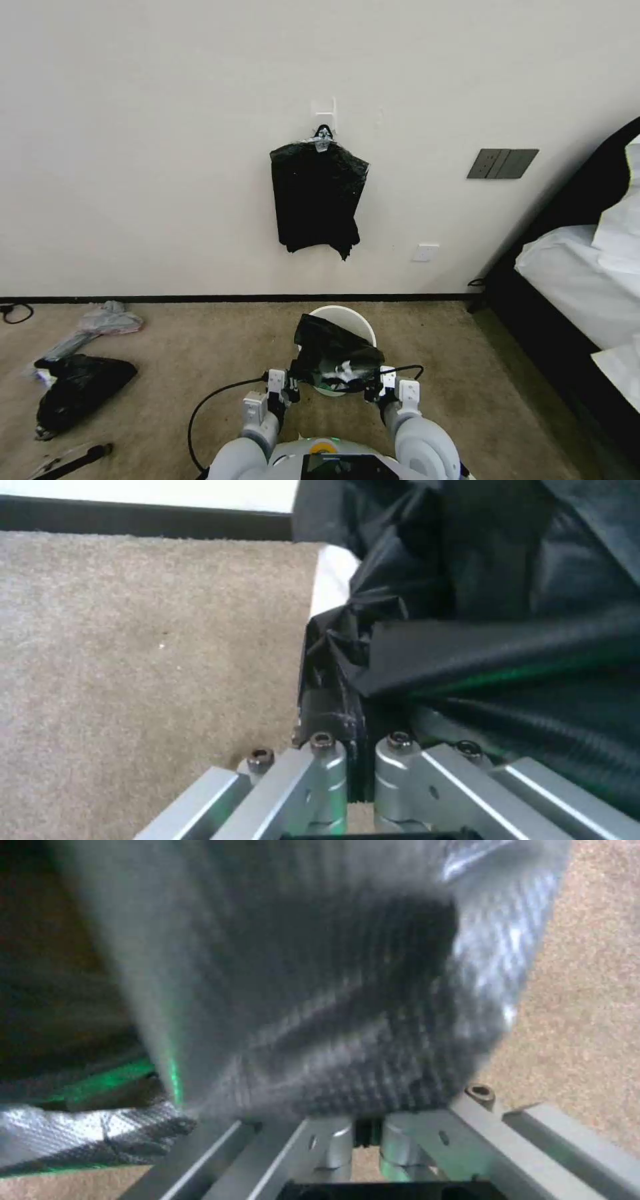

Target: Place a trash bag onto the trash bin.

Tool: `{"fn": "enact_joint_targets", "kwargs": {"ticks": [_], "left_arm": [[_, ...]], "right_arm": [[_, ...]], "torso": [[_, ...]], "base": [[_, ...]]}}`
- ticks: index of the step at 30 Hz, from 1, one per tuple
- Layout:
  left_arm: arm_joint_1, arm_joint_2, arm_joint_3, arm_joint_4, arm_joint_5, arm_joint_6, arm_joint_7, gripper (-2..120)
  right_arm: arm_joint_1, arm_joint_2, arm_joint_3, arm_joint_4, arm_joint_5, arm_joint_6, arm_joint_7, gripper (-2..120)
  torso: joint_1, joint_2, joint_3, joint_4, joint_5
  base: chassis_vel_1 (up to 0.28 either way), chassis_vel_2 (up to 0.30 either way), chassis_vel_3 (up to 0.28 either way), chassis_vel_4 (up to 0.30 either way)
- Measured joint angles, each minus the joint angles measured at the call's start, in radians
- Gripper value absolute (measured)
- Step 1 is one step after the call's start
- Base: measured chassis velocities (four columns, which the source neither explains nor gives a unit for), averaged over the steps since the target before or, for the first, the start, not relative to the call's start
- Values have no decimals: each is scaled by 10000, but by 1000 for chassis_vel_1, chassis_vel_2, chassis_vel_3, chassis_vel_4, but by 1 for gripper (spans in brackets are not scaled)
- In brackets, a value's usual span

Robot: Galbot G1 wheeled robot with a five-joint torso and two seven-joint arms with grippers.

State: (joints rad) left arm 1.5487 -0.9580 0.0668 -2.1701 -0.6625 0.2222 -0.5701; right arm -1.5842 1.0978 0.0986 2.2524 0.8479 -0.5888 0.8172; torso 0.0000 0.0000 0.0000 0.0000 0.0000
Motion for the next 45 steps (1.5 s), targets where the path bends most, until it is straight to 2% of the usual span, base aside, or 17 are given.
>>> {"fn": "enact_joint_targets", "kwargs": {"ticks": [11, 19, 21, 22, 24, 25, 26, 28, 29, 33, 34, 36, 38, 41, 42, 45], "left_arm": [[-521, -315, -134, 770, -132, -264, 198, 0], [-404, -356, -291, 667, -212, -326, 337, 1], [-233, -300, -401, 460, -299, -204, 393, 10], [-233, -300, -401, 460, -299, -204, 393, 10], [33, -209, -534, 192, -314, -61, 459, 21], [33, -209, -534, 192, -314, -61, 459, 21], [166, -152, -584, 76, -310, -34, 479, 27], [374, -62, -659, -130, -263, -22, 503, 36], [374, -62, -659, -130, -263, -22, 503, 36], [733, 23, -980, -520, -114, -23, 517, 54], [733, 23, -980, -520, -114, -23, 517, 54], [869, 96, -1165, -724, -101, -30, 525, 65], [941, 152, -1243, -823, -100, -32, 533, 68], [1202, 353, -1496, -1063, -20, -21, 584, 82], [1202, 353, -1496, -1063, -20, -21, 584, 82], [1521, 536, -1706, -1319, 105, -24, 677, 95]], "right_arm": [[346, 156, -178, -460, -261, 328, -317, 0], [146, 99, -193, -541, -534, 600, -898, 2], [17, 48, -253, -428, -541, 601, -950, 12], [17, 48, -253, -428, -541, 601, -950, 12], [-173, -48, -285, -240, -561, 596, -987, 24], [-173, -48, -285, -240, -561, 596, -987, 24], [-258, -92, -286, -151, -588, 594, -996, 28], [-398, -192, -275, 32, -708, 594, -1019, 37], [-398, -192, -275, 32, -708, 594, -1019, 37], [-764, -456, -97, 531, -828, 595, -1077, 55], [-764, -456, -97, 531, -828, 595, -1077, 55], [-957, -599, 91, 805, -870, 595, -1149, 65], [-1020, -672, 170, 906, -888, 595, -1180, 68], [-1227, -878, 297, 1168, -933, 587, -1250, 84], [-1227, -878, 297, 1168, -933, 587, -1250, 84], [-1468, -1064, 317, 1368, -1071, 572, -1408, 96]], "torso": [[0, 0, 0, 0, 0], [0, 0, 0, 0, 0], [0, 0, 0, 0, 0], [0, 0, 0, 0, 0], [0, 0, 0, 0, 0], [0, 0, 0, 0, 0], [0, 0, 0, 0, 0], [0, 0, 0, 0, 1], [0, 0, 0, 0, 1], [0, 0, 0, 1, 0], [0, 0, 0, 1, 0], [0, 0, 0, 0, 0], [0, 0, 0, 0, 0], [0, 1, 0, -1, 0], [0, 1, 0, -1, 0], [-1, 0, -1, 1, 1]], "base": [[0, 0, 0, 0], [0, 0, 0, 0], [0, 0, 0, 0], [0, 0, 0, 0], [0, 0, 0, 0], [0, 0, 0, 0], [0, 0, 0, 0], [0, 0, 0, 0], [0, 0, 0, 0], [0, 0, 0, 0], [0, 0, 0, 0], [0, 0, 0, 0], [0, 0, 0, 0], [0, 0, 0, 0], [0, 0, 0, 0], [0, 0, 0, 0]]}}
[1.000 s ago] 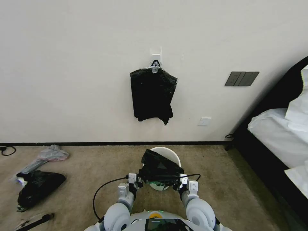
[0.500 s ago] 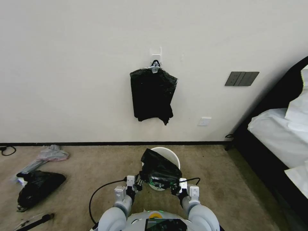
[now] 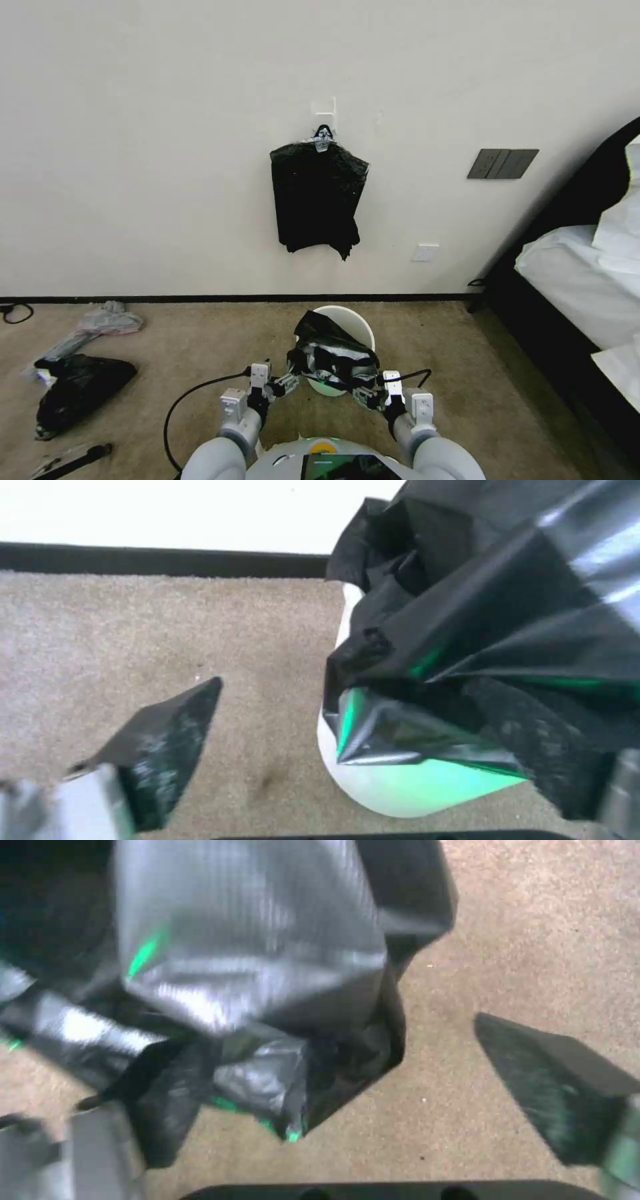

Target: Place a trash bag onto the trash bin.

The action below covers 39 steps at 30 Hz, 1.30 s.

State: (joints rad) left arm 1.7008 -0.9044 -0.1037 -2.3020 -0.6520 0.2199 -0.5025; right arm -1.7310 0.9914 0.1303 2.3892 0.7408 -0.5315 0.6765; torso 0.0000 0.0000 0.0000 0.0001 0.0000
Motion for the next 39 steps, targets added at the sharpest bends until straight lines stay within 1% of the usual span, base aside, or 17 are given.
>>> {"fn": "enact_joint_targets", "kwargs": {"ticks": [1, 3, 15, 17, 18, 21, 22, 24, 25, 28, 29, 30, 32, 33, 35, 37, 39], "left_arm": [[87, 56, -59, -85, 55, -7, 12, 99], [157, 109, -131, -181, 115, -41, 14, 99], [447, 465, -553, -555, 541, -384, -97, 100], [656, 542, -845, -626, 827, -754, 133, 100], [656, 542, -845, -626, 827, -754, 133, 100], [961, 560, -1195, -689, 1346, -1297, 609, 100], [961, 560, -1195, -689, 1346, -1297, 609, 100], [1280, 650, -1503, -806, 1723, -1747, 1141, 100], [1280, 650, -1503, -806, 1723, -1747, 1141, 100], [1859, 1052, -2107, -958, 1970, -2047, 2057, 100], [1859, 1052, -2107, -958, 1970, -2047, 2057, 100], [2036, 1162, -2293, -1006, 2029, -2185, 2235, 100], [2092, 1201, -2477, -1018, 2060, -2368, 2311, 100], [2092, 1201, -2477, -1018, 2060, -2368, 2311, 100], [1784, 1046, -2621, -929, 2060, -2621, 2305, 100], [1624, 939, -2630, -899, 2061, -2688, 2282, 100], [1273, 549, -2652, -845, 2230, -2794, 2254, 100]], "right_arm": [[-81, -44, 24, 53, -47, 0, -50, 99], [-190, -98, 97, 135, -90, 0, -116, 100], [-1217, -738, 995, 1031, -111, 125, -674, 100], [-1634, -1110, 1229, 1137, -384, 386, -1207, 100], [-1634, -1110, 1229, 1137, -384, 386, -1207, 100], [-1876, -1301, 1350, 1140, -979, 856, -1747, 100], [-1876, -1301, 1350, 1140, -979, 856, -1747, 100], [-1968, -1437, 1359, 1141, -1798, 1529, -2271, 100], [-1968, -1437, 1359, 1141, -1798, 1529, -2271, 100], [-1881, -1582, 1264, 1139, -2349, 2306, -2771, 100], [-1881, -1582, 1264, 1139, -2349, 2306, -2771, 100], [-1804, -1610, 1256, 1136, -2386, 2614, -2933, 100], [-1658, -1621, 1305, 1133, -2394, 3228, -3241, 100], [-1658, -1621, 1305, 1133, -2394, 3228, -3241, 100], [-1348, -1601, 1562, 1128, -2268, 4040, -3744, 100], [-1224, -1601, 1663, 1127, -2172, 4226, -3894, 100], [-816, -1621, 2045, 1124, -1688, 4585, -4270, 100]], "torso": [[0, 0, 0, -1, 0], [1, 0, 0, 0, 0], [0, 0, 0, -1, -1], [0, 0, 0, -1, 0], [0, 0, 0, -1, 0], [1, 0, 0, -1, 0], [1, 0, 0, -1, 0], [1, 0, 0, -1, -2], [1, 0, 0, -1, -2], [0, 0, 0, -1, -1], [0, 0, 0, -1, -1], [0, 0, 0, -1, 1], [0, 0, 0, 0, 1], [0, 0, 0, 0, 1], [0, 0, 0, -2, 0], [0, 0, 0, -2, -3], [0, 0, 0, -3, 0]], "base": [[0, 0, 0, 0], [0, 0, 0, 0], [0, 0, 0, 0], [0, 0, 0, 0], [0, 0, 0, 0], [0, 0, 0, 0], [0, 0, 0, 0], [0, 0, 0, 0], [0, 0, 0, 0], [0, 0, 0, 0], [0, 0, 0, 0], [0, 0, 0, 0], [0, 0, 0, 0], [0, 0, 0, 0], [0, 0, 0, 0], [0, 0, 0, 0], [0, 0, 0, 0]]}}
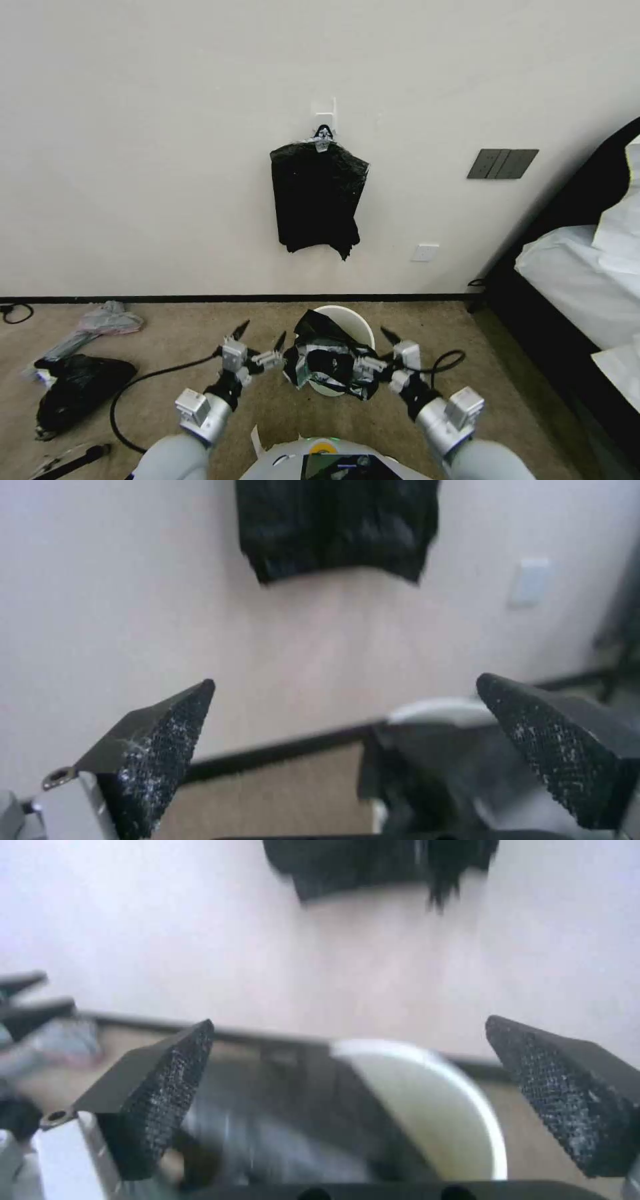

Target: Place a trash bag onto the trash bin.

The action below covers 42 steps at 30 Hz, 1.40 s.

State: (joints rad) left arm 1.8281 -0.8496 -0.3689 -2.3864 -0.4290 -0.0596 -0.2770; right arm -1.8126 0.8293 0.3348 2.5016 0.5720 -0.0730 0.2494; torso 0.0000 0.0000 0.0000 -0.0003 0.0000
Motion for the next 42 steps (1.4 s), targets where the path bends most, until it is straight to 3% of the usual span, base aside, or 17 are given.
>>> {"fn": "enact_joint_targets", "kwargs": {"ticks": [5, 8, 12, 16, 20, 24, 25, 28, 31, 37, 39, 42], "left_arm": [[-195, -732, -182, 46, 341, -57, 0, 100], [-48, -1428, -474, 28, 755, -21, -5, 100], [-193, -1606, -478, 80, 983, 181, -34, 100], [-342, -1884, -588, 274, 1210, 403, -16, 100], [-319, -1998, -750, 452, 1327, 343, 85, 100], [-146, -2256, -1109, 738, 1423, 82, 476, 100], [-146, -2256, -1109, 738, 1423, 82, 476, 100], [125, -2603, -1424, 901, 1616, -296, 814, 100], [386, -2751, -1516, 981, 1711, -537, 950, 100], [622, -2967, -1354, 1088, 2005, -825, 1007, 100], [660, -2983, -1126, 1082, 2150, -840, 1004, 100], [619, -2963, -1071, 1040, 2206, -840, 999, 100]], "right_arm": [[886, -115, 641, -4, 1441, -20, -224, 100], [2436, -422, 1227, -65, 3371, -1667, -52, 100], [3884, -759, 1051, -934, 4386, -2785, 34, 100], [6317, -1489, -262, -2802, 4420, -3927, -687, 100], [7275, -1712, -902, -3501, 4538, -4750, -1222, 100], [10005, -1700, -2835, -5280, 4832, -6366, -2247, 100], [10005, -1700, -2835, -5280, 4832, -6366, -2247, 100], [11505, -1583, -4495, -6460, 4640, -6476, -2899, 100], [12043, -1635, -5326, -7012, 4145, -6470, -3664, 100], [12553, -1517, -6070, -7865, 3009, -6445, -5205, 100], [13304, -1251, -6819, -8521, 2559, -6416, -5837, 100], [13702, -1103, -7337, -8856, 2302, -6403, -6032, 100]], "torso": [[0, 0, 0, 2, 0], [0, 0, 0, 5, 1], [1, 0, 0, 4, 4], [1, 0, 1, 2, 4], [1, 0, 1, 1, -5], [1, -1, 1, 2, -3], [1, -1, 1, 2, -3], [1, 0, 1, 8, 2], [1, -1, 1, 4, -2], [1, -1, 1, -1, 1], [1, 0, 0, 3, -2], [1, 0, 0, 3, -1]], "base": [[0, 0, 0, 0], [0, 0, 0, 0], [0, 0, 0, 0], [0, 0, 0, 0], [0, 0, 0, 0], [0, 0, 0, 0], [0, 0, 0, 0], [0, 0, 0, 0], [0, 0, 0, 0], [0, 0, 0, 0], [0, 0, 0, 0], [0, 0, 0, 0]]}}
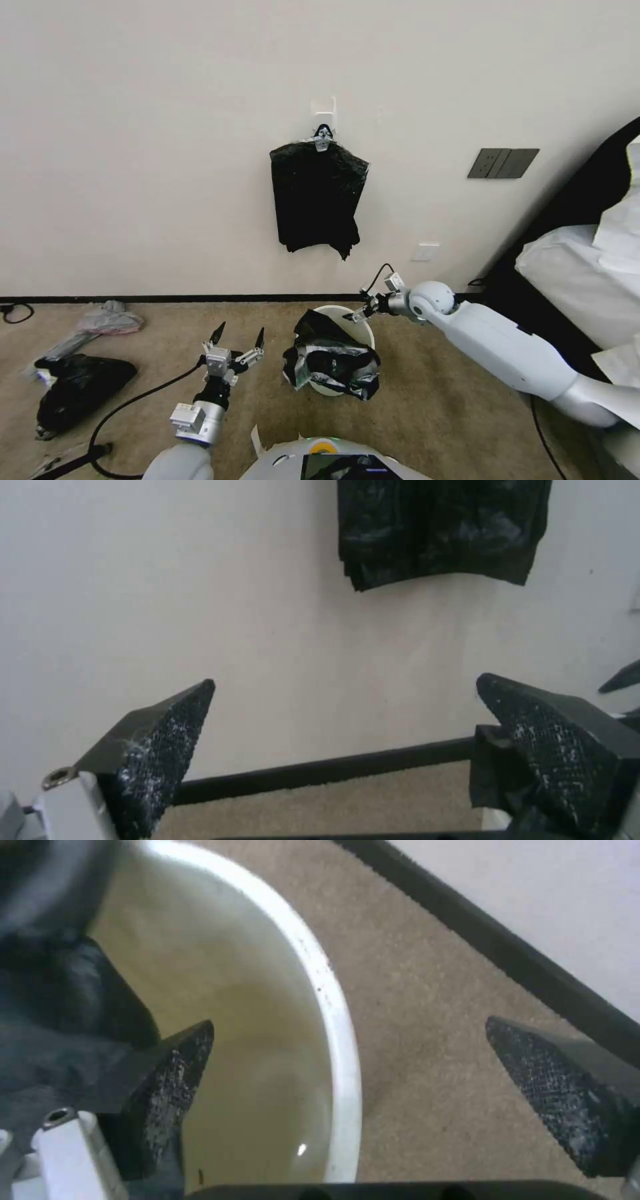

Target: Place a trash bag onto the trash bin.

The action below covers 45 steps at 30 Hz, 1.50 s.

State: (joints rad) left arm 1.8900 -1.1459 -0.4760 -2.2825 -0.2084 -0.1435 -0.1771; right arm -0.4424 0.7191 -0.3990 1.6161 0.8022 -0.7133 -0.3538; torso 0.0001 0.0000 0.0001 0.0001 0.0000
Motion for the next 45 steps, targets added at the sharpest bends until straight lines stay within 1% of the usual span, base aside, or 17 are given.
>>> {"fn": "enact_joint_targets", "kwargs": {"ticks": [6, 10, 11, 14, 15, 16, 17, 18, 20, 22, 23, 26, 27, 30, 33, 39, 45], "left_arm": [[-43, 11, 96, -14, 80, 4, -12, 100], [-57, -11, 179, -14, 138, 11, -23, 100], [-57, -11, 179, -14, 138, 11, -23, 100], [-69, -6, 236, -15, 162, 28, -32, 100], [-69, -6, 236, -15, 162, 28, -32, 100], [-61, -2, 278, -22, 173, 34, -33, 100], [-47, -9, 340, -34, 212, 38, -35, 100], [-37, -33, 392, -39, 255, 40, -37, 100], [-32, -50, 425, -39, 280, 42, -41, 100], [-25, -93, 492, -40, 324, 45, -47, 100], [-25, -93, 492, -40, 324, 45, -47, 100], [-26, -101, 515, -52, 327, 58, -63, 100], [-26, -101, 515, -52, 327, 58, -63, 100], [-23, -95, 513, -72, 311, 70, -74, 100], [-23, -96, 506, -77, 294, 76, -83, 100], [-20, -97, 494, -83, 254, 81, -105, 100], [-41, -65, 454, -102, 139, 98, -118, 100]], "right_arm": [[529, 390, -740, -567, -367, 21, -195, 97], [970, 656, -1316, -970, -601, 33, -363, 84], [970, 656, -1316, -970, -601, 33, -363, 84], [1184, 763, -1691, -1179, -651, 41, -419, 69], [1184, 763, -1691, -1179, -651, 41, -419, 69], [1203, 791, -1765, -1220, -641, 45, -419, 65], [1208, 826, -1816, -1263, -621, 50, -418, 59], [1208, 848, -1827, -1290, -572, 56, -404, 54], [1208, 860, -1827, -1300, -528, 59, -387, 51], [1231, 875, -1847, -1317, -455, 62, -354, 39], [1231, 875, -1847, -1317, -455, 62, -354, 39], [1281, 878, -1879, -1372, -441, 67, -349, 25], [1281, 878, -1879, -1372, -441, 67, -349, 25], [1263, 874, -1865, -1404, -409, 70, -350, 11], [1223, 853, -1837, -1408, -391, 77, -369, 7], [1183, 787, -1791, -1418, -243, 83, -349, 4], [894, 585, -1464, -1186, 611, 68, 285, 3]], "torso": [[0, -1, 0, 0, 0], [0, 0, 0, 0, -1], [0, 0, 0, 0, -1], [-1, 0, 0, 0, -2], [-1, 0, 0, 0, -2], [-1, 0, 0, -1, -1], [-1, 0, 0, -2, 1], [-1, 0, 0, -1, 1], [-1, 0, 0, -1, 0], [-1, 0, 0, -1, 0], [-1, 0, 0, -1, 0], [-1, 0, 0, -1, 0], [-1, 0, 0, -1, 0], [-1, 0, 0, -1, 0], [-1, 0, -1, -1, 1], [0, 0, -1, 1, 1], [-1, -1, -1, -1, 0]], "base": [[0, 0, 0, 0], [0, 0, 0, 0], [0, 0, 0, 0], [0, 0, 0, 0], [0, 0, 0, 0], [0, 0, 0, 0], [0, 0, 0, 0], [0, 0, 0, 0], [0, 0, 0, 0], [0, 0, 0, 0], [0, 0, 0, 0], [0, 0, 0, 0], [0, 0, 0, 0], [0, 0, 0, 0], [0, 0, 0, 0], [0, 0, 0, 0], [0, 0, 0, 0]]}}
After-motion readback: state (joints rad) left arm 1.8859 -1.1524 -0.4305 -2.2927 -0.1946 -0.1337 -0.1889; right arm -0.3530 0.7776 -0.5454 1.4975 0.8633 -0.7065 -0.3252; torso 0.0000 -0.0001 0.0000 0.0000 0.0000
